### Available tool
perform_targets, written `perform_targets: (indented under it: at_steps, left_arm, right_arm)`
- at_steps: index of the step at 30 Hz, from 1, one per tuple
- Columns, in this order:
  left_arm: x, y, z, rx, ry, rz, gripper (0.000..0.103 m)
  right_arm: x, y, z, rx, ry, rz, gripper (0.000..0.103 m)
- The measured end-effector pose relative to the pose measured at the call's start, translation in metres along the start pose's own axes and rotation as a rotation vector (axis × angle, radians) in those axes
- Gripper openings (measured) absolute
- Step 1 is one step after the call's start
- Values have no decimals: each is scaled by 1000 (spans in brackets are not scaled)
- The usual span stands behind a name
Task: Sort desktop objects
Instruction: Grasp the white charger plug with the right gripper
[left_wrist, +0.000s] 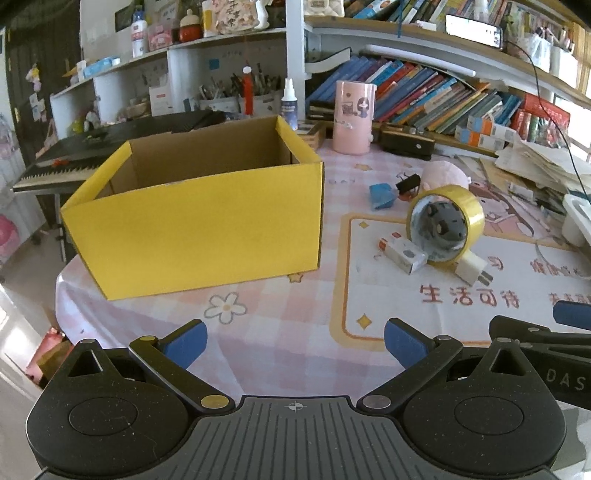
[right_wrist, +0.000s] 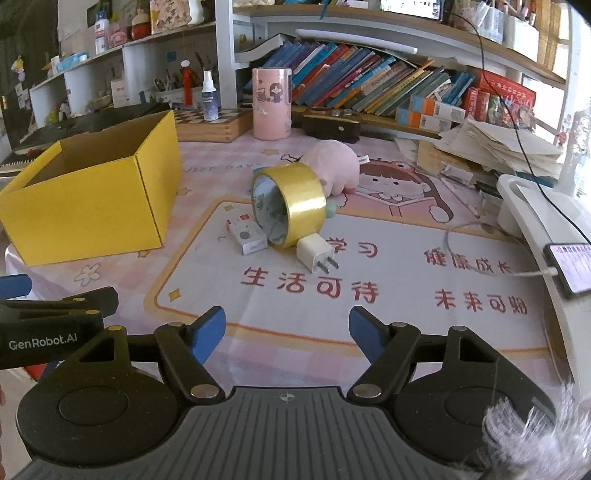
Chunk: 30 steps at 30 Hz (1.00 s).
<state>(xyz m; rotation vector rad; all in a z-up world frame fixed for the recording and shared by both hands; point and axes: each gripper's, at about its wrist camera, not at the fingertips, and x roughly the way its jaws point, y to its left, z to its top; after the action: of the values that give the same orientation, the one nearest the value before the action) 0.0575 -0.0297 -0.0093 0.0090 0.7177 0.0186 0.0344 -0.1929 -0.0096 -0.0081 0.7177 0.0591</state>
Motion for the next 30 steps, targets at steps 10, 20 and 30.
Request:
perform_targets:
  at_steps: [10,20,30]
  left_arm:
    - [22,-20,19,-47,3,44,103]
    - [37,-41,28,-88,19,98,103]
    - [44,-54,32,-126,31,144,103]
  right_arm:
    - [41,-23,28,-56,41,45,62]
    - [86,-38,46,-152,99,112,60]
    - [121,-45,55,-229,143,192,52]
